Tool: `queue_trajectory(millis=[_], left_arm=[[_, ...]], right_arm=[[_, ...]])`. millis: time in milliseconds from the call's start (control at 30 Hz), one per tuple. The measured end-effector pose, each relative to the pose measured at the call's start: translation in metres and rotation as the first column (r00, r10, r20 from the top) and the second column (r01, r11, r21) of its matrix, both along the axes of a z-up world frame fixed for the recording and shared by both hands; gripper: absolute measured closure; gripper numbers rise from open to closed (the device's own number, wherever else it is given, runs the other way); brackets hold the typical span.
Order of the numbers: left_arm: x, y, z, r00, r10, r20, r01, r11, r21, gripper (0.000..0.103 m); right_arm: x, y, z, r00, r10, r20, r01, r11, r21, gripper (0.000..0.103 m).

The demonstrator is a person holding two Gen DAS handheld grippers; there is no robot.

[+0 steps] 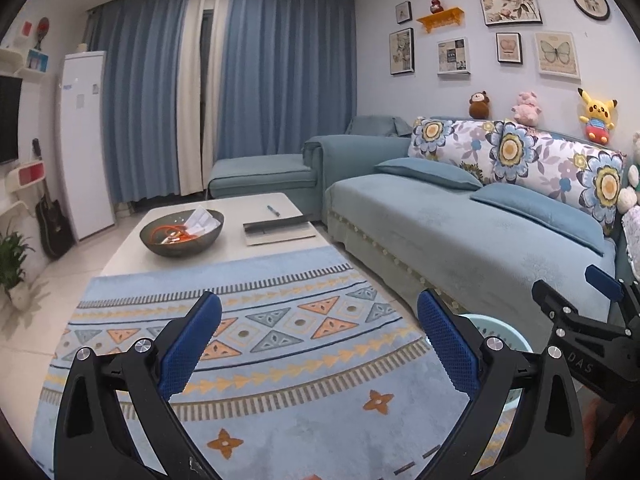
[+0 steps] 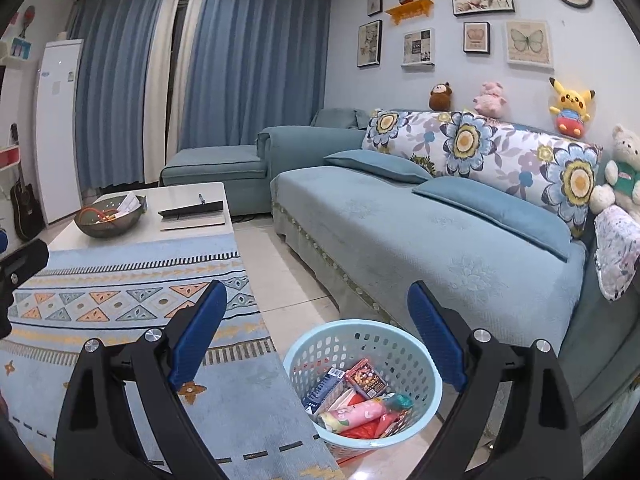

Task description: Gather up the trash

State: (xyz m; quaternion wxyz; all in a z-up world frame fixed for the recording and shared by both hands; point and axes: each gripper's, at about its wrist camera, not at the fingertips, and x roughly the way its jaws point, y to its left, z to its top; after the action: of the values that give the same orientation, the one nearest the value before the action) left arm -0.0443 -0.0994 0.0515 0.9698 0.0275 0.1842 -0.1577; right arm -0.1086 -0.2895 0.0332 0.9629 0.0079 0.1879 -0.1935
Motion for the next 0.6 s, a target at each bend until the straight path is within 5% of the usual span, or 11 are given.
queue_trajectory(millis=[600], left_arm=[[-0.004, -0.014, -0.006, 1.0, -0.027, 0.001, 0.027, 0.998, 0.049, 0.008]], right_arm=[[-0.002, 0.002, 0.002, 1.0, -0.002, 0.005, 0.003, 0.999, -0.036, 0.012]])
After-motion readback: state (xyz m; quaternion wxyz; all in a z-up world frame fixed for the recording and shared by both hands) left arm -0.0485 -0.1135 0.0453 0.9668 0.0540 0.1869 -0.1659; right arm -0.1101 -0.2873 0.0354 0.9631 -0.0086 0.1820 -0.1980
